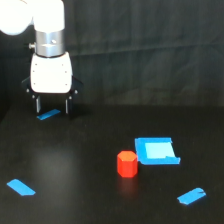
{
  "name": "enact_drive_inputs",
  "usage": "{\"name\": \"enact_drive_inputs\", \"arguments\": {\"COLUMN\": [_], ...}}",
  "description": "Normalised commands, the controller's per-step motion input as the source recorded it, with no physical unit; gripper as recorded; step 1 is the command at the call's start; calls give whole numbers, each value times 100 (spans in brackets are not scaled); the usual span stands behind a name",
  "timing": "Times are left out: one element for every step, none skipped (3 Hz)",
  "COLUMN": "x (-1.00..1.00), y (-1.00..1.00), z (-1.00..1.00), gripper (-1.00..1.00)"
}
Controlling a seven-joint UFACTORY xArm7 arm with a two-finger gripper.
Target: Pick up the red object from the table
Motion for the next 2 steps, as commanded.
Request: {"name": "enact_drive_inputs", "arguments": {"x": [85,93], "y": [-89,-92], "z": [-15,-26], "gripper": [100,100]}}
